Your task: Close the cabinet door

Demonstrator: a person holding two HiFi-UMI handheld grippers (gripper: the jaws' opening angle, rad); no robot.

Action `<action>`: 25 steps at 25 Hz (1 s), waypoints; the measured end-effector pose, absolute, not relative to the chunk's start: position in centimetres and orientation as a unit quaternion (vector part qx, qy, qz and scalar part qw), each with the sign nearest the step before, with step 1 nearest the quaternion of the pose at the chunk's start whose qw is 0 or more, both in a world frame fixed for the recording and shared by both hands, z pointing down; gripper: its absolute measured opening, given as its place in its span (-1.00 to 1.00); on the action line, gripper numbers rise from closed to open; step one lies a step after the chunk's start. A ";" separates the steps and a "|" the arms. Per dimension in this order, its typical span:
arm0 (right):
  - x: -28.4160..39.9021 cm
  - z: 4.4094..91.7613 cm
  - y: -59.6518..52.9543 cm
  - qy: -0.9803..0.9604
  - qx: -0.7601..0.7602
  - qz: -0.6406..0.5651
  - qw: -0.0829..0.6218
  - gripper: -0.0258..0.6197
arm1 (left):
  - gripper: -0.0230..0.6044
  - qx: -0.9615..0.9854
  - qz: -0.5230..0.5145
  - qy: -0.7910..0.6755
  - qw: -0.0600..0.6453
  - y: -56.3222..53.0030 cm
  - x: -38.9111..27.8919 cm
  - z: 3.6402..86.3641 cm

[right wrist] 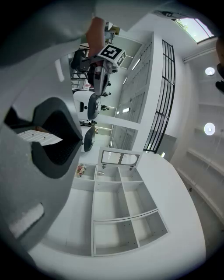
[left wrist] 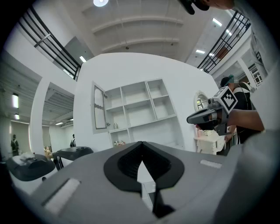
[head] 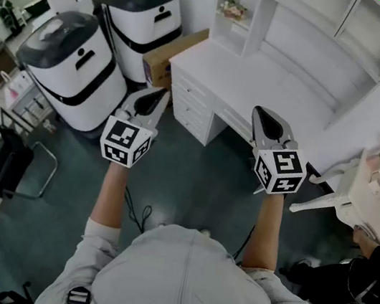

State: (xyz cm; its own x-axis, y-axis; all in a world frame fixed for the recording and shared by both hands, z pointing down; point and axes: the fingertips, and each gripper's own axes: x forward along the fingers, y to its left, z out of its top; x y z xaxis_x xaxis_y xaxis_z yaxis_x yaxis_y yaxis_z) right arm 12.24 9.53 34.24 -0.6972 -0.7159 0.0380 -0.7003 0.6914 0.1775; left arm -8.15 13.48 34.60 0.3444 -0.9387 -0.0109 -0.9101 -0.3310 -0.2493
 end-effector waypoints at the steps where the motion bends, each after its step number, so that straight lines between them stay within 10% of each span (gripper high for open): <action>1: 12.6 34.3 9.4 -0.918 0.386 -0.074 0.052 -0.92 | -0.87 -0.813 -0.068 0.569 0.105 13.4 -7.8 34.6; 25: 18.2 34.2 2.1 -0.933 0.353 -0.069 0.033 -0.92 | -0.87 -0.789 -0.060 0.604 0.092 7.7 -1.8 35.4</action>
